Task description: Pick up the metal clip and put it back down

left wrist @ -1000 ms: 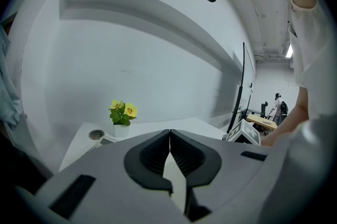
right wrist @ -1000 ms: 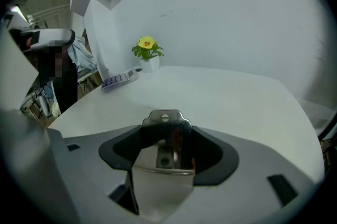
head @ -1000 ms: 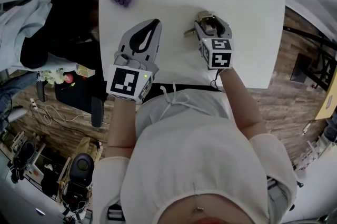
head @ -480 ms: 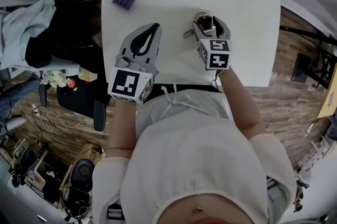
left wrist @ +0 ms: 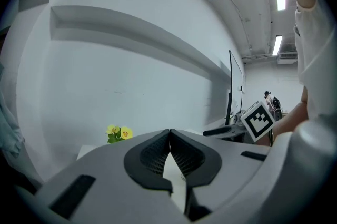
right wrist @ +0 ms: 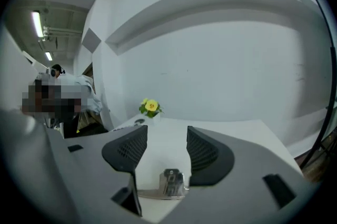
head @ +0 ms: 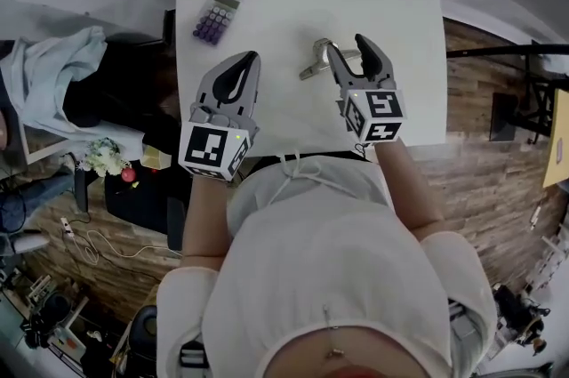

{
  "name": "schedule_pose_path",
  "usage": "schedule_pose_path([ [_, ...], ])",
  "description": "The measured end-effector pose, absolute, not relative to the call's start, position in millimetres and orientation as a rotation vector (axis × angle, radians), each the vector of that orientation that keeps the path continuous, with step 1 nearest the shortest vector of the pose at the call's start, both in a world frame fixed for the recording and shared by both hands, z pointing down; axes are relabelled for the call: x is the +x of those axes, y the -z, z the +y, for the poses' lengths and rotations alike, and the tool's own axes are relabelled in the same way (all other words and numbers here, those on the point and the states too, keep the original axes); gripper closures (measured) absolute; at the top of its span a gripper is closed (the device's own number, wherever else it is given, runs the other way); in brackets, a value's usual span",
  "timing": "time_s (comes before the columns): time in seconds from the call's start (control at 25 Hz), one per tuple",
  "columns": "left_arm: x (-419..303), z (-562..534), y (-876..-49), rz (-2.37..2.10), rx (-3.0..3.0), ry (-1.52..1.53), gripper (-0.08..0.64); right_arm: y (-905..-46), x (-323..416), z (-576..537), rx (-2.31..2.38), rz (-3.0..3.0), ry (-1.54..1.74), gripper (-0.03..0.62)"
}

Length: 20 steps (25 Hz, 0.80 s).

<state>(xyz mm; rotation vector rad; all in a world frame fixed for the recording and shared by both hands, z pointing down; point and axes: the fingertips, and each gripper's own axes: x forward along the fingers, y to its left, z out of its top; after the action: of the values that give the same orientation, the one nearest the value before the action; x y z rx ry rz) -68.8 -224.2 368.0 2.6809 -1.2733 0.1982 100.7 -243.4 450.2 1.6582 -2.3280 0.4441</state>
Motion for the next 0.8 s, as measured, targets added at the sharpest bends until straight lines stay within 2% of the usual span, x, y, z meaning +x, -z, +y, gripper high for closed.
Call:
schedule_pose_path([
  [0.28, -69, -218, -332, -1.268, 2.772, -0.150, 0.541, -360, 108, -222, 1.762, -2.428, -0.100, 0.456],
  [0.48, -69, -211, -309, -1.275, 2.824, -0.132, 0.541, -320, 114, -206, 1.837, -2.425, 0.088, 0.573],
  [0.8, -77, -209, -293, -1.315, 2.841, -0.129, 0.541, -297, 119, -192, 1.868, -2.457, 0.163, 0.586],
])
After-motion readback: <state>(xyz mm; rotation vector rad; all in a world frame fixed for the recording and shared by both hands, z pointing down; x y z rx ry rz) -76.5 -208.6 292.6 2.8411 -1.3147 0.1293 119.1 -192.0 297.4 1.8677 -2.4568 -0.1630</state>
